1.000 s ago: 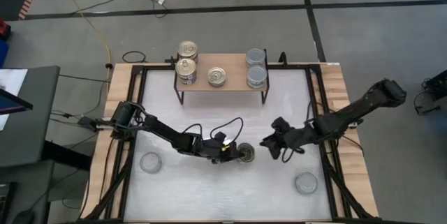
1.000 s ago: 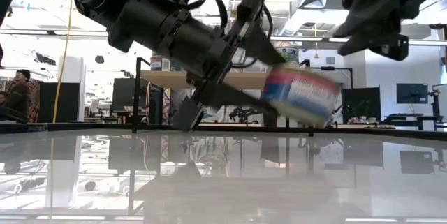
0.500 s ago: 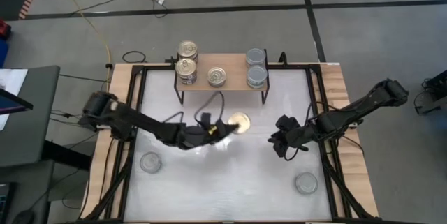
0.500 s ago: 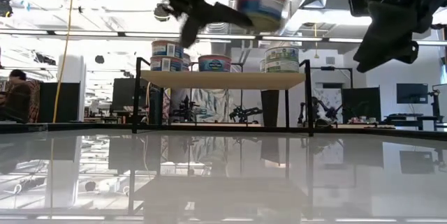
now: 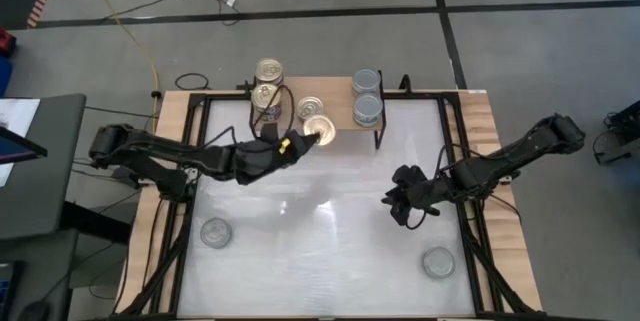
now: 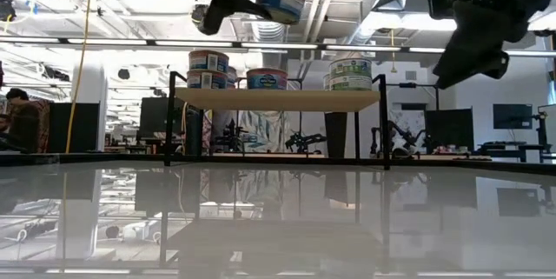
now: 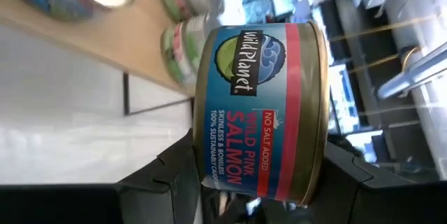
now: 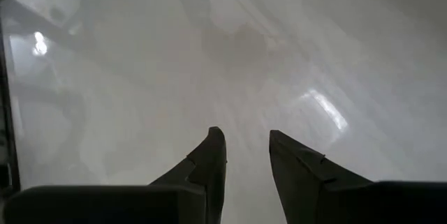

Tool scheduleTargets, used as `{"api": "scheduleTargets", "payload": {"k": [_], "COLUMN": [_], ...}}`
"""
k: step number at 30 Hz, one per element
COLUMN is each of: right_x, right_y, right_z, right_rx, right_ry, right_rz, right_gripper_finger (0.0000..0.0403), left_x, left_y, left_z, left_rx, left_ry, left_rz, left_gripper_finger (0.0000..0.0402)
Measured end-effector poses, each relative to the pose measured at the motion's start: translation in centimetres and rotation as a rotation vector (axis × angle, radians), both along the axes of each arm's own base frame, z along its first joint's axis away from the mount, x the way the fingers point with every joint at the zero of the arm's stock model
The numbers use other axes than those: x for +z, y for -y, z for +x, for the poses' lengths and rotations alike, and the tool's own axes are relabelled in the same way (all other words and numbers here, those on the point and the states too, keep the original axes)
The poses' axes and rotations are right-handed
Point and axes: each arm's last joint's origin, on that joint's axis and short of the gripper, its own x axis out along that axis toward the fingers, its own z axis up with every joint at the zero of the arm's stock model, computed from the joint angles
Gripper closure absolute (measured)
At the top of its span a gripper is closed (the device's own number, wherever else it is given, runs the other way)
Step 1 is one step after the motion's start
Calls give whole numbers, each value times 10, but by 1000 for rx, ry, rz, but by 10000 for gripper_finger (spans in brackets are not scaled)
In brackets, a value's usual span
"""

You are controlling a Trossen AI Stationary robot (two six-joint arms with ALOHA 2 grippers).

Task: Stack canned seafood by type on shelf
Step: Stack the blue pink tuna can on top of the other blue pink tuna can on the shelf

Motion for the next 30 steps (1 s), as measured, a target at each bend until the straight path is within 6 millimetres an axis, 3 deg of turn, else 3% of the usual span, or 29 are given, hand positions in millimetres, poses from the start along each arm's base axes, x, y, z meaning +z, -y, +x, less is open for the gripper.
{"api": "scheduleTargets", "payload": {"k": [8,14,19,25,30], "right_x": [9,13,4,-15,-20], "right_y": [9,20,24,28,39], "right_z": [12,29,52,83,110], "right_rx": [-69,-107,-101,-116,-139], "right_ry": [129,226,276,342,538], "right_rz": [62,122,182,334,475], "right_gripper_finger": [256,189,116,56,42], "left_x": [-10,-8,-29,-57,-81], "left_y": [6,8,11,19,24], "left_z": [3,-4,-28,-67,-84], "left_rx": [-85,-176,-172,-175,-216], "left_ry": [-79,-137,-260,-142,13], "left_rz": [-2,8,-65,-126,-184], "left_gripper_finger": [210,210,210,210,210]}}
